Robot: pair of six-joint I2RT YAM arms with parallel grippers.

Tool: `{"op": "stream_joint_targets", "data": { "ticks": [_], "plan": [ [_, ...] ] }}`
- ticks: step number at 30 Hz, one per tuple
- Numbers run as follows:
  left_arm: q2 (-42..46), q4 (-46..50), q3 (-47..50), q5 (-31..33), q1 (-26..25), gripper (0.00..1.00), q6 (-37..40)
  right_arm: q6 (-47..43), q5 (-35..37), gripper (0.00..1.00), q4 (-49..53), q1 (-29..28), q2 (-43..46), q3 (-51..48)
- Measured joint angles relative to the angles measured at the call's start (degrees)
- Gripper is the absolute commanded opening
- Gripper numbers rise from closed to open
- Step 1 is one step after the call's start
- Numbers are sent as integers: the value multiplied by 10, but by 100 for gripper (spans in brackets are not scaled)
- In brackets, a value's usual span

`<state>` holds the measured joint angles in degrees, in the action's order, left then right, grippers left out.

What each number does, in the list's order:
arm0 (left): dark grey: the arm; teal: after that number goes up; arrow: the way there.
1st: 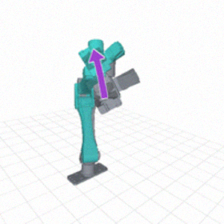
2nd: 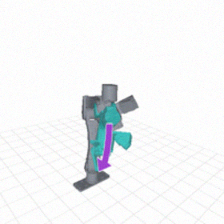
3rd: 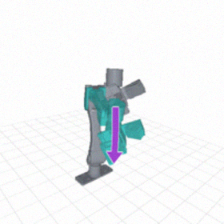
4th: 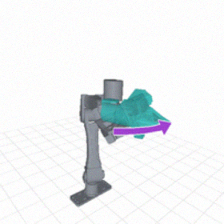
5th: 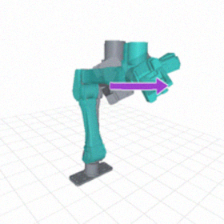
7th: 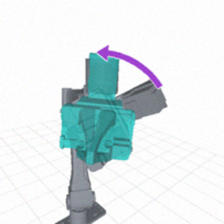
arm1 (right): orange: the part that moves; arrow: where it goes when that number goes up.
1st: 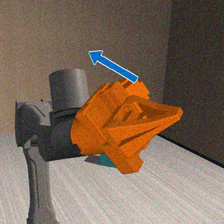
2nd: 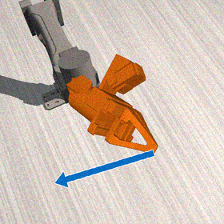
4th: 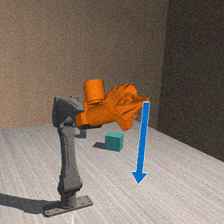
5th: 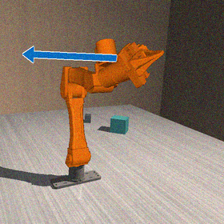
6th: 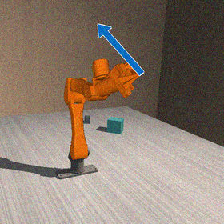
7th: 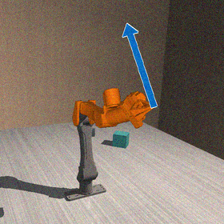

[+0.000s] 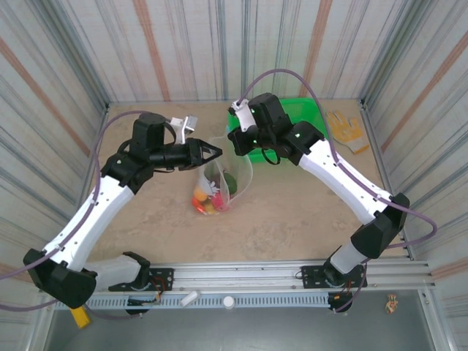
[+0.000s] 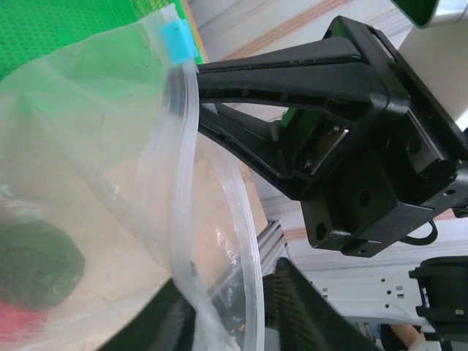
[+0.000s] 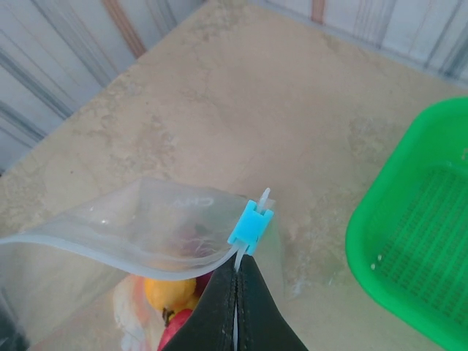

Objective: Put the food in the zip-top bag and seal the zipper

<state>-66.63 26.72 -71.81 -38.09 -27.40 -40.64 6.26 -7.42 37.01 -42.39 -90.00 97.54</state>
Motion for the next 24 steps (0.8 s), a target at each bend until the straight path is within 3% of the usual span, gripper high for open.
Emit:
{"op": "stream_joint_targets", "data": {
  "ticks": [2,9,13,20,24],
  "plan": [
    [23,-2,-1,14,0,49,14,-24,-15,0,-2,0,2,11],
    [125,-40,-9,70,0,54,64,-122,-65,0,-17,-1,28,13],
    [142,-59,-11,82,0,53,96,-174,-120,0,-23,-1,39,12],
    [143,-59,6,108,0,39,178,-264,-228,0,-63,1,86,-56],
    [146,-63,44,123,-12,46,237,-314,-293,0,-75,4,118,-119]
  ]
}}
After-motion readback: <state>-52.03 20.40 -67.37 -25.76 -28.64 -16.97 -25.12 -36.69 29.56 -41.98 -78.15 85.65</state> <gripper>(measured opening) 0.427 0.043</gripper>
